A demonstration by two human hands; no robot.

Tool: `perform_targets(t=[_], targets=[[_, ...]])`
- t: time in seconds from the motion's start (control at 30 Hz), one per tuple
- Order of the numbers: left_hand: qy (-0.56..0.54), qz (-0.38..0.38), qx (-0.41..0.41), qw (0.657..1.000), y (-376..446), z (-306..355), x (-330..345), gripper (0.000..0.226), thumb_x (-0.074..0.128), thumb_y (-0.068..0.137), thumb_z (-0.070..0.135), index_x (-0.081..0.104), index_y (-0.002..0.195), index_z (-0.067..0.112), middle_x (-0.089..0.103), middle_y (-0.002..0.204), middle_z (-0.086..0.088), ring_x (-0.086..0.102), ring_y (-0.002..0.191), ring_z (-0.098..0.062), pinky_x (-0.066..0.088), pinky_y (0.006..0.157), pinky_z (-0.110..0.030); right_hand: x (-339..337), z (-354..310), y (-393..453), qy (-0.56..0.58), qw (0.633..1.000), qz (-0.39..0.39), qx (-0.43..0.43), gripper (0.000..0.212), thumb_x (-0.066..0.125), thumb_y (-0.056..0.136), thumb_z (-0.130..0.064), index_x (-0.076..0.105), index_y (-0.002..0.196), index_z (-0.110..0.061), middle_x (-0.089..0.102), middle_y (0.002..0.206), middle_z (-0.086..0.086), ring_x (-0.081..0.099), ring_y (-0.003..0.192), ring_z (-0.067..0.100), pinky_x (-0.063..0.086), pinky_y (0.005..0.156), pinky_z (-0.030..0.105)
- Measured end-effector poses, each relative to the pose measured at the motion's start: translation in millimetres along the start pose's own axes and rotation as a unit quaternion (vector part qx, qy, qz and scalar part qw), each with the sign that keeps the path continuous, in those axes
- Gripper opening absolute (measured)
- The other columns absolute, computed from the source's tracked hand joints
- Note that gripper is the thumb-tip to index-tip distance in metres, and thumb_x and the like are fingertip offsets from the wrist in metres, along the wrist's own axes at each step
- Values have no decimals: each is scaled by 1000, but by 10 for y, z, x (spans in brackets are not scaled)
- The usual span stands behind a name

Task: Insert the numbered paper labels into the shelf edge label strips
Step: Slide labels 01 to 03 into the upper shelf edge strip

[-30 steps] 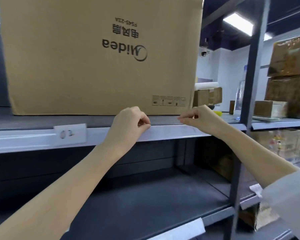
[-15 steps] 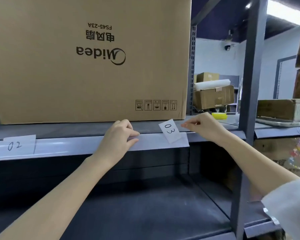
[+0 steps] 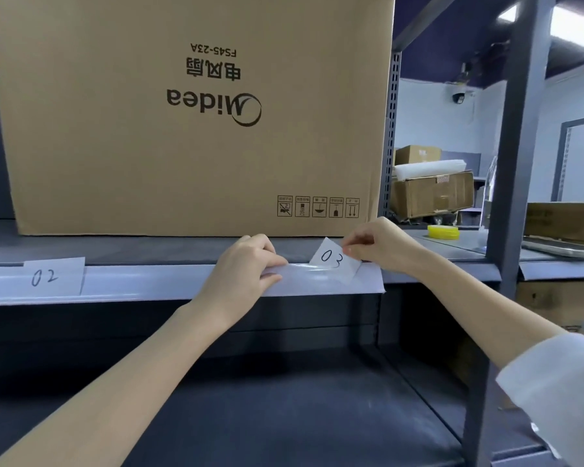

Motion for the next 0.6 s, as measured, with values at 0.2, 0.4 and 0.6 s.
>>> perform_targets(t=[0.2, 0.4, 0.6], targets=[[-11, -5, -8, 1000, 22, -25, 2, 23, 62, 85, 11, 68, 107, 13, 50, 86, 4, 43, 86, -13, 27, 72, -17, 19, -125, 66, -29, 997, -67, -24, 18, 56, 89, -8, 70, 98, -2, 58, 66, 2, 45, 49, -1, 39, 50, 9], [-6, -7, -10, 1000, 25, -28, 8, 24, 62, 85, 13, 67, 109, 14, 47, 86, 6, 38, 85, -10, 23, 68, -14, 25, -190, 99, -44, 994, -100, -23, 19, 55, 89, -8, 70, 94, 2, 49, 59, -2, 38, 44, 5, 30, 37, 6], [14, -12, -6, 1000, 24, -31, 17, 25, 61, 86, 15, 66, 111, 14, 45, 87, 5, 36, 85, -9, 25, 72, -16, 29, -218, 70, -58, 992, -110, -27, 17, 58, 88, -9, 71, 92, 0, 50, 59, -8, 44, 41, -5, 34, 42, 2]])
Point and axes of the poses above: each hand's wrist, its own y-axis towards the middle knuckle, its own x-axis out of the palm, z = x × y, the point moved 1 cm from there along y, towards the middle knuckle
